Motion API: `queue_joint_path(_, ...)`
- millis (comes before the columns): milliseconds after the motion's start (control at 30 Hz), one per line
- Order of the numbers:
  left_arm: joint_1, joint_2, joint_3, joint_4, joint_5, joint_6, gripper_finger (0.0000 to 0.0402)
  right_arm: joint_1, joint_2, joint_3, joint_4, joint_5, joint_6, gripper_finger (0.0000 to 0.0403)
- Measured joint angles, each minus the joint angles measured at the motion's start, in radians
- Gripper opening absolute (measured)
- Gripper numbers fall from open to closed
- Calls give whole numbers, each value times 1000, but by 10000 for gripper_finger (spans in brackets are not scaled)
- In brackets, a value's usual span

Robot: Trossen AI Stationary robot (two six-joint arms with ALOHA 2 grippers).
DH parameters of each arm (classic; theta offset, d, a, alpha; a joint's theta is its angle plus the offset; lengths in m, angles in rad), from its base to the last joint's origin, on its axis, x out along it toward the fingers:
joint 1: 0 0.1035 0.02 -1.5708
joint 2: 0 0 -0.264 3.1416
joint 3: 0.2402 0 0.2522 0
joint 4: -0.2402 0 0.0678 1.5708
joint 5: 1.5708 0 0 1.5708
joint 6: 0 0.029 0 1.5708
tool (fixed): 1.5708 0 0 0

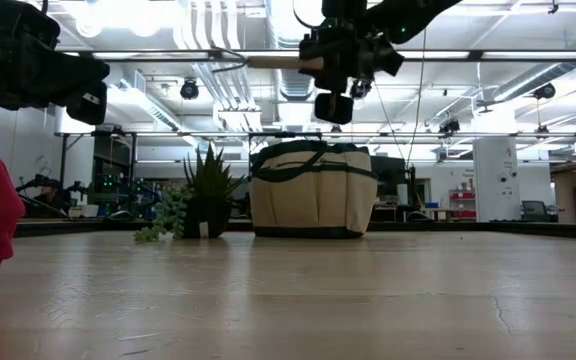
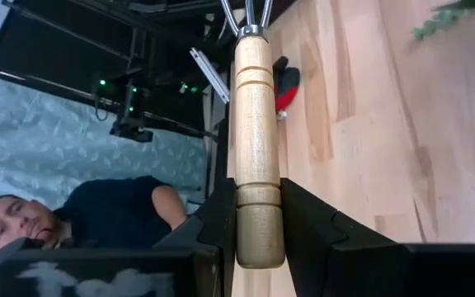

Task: Pick & Place Garden tools in Gardening bag
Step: Put the brown hand rake into the gardening bag

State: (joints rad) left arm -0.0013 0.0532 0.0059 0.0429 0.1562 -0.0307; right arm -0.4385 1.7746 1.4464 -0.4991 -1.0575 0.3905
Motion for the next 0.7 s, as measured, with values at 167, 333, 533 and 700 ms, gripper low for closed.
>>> queue_joint_path(167,0,0,0,0,0,0,28,-1,3,0,9,1,5,69)
queue_joint_path(333,0,0,0,0,0,0,28,0,3,0,9,2,4,69)
queue_joint_path(533,0,0,0,0,0,0,28,0,3,0,9,2,3,69)
queue_joint_path(700,0,0,0,0,0,0,28,0,3,0,9,2,-1,70)
